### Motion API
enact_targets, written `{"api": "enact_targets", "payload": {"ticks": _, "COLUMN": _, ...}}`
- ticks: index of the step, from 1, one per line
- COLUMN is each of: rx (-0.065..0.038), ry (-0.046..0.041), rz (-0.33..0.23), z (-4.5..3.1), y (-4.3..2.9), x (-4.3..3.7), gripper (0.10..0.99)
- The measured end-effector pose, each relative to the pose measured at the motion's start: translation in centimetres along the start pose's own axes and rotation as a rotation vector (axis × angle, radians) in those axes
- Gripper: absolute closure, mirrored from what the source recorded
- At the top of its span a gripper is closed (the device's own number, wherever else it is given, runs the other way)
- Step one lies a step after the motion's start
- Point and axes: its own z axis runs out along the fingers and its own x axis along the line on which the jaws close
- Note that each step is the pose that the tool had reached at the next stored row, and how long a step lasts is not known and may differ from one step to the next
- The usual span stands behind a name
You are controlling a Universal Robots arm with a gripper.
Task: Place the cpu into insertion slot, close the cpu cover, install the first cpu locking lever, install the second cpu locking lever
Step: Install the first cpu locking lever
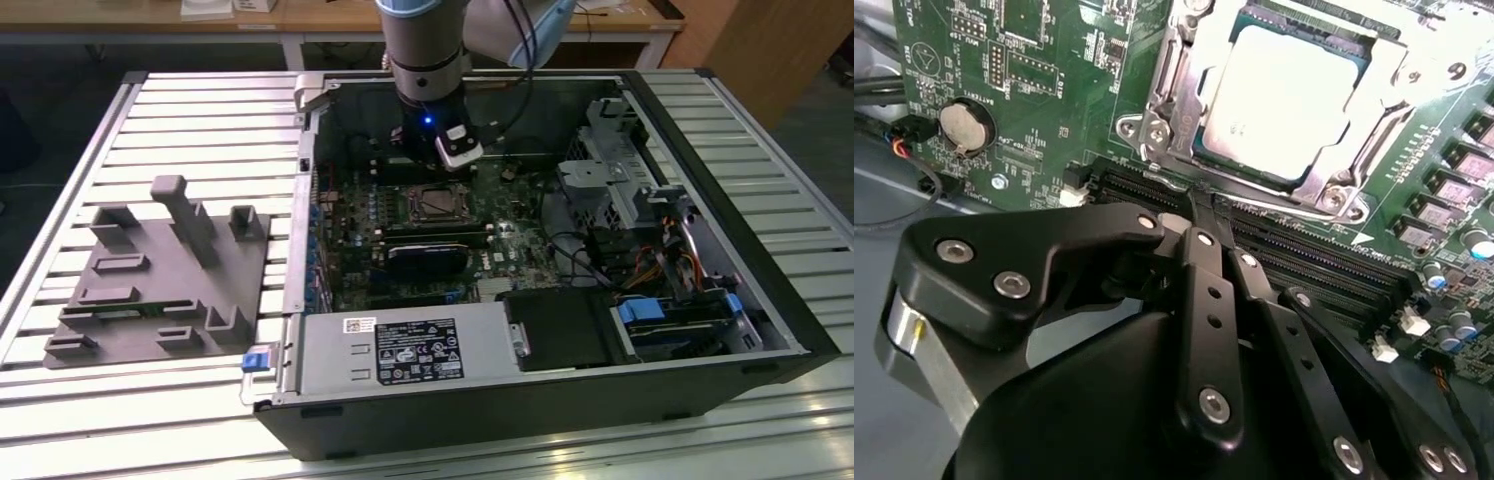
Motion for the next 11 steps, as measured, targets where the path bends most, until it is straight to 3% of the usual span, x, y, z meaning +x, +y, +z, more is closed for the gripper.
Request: {"api": "enact_targets", "payload": {"ticks": 11, "rx": 0.000, "ry": -0.0007, "rz": 0.003, "z": 0.37, "y": -0.56, "x": -0.05, "gripper": 0.980}}
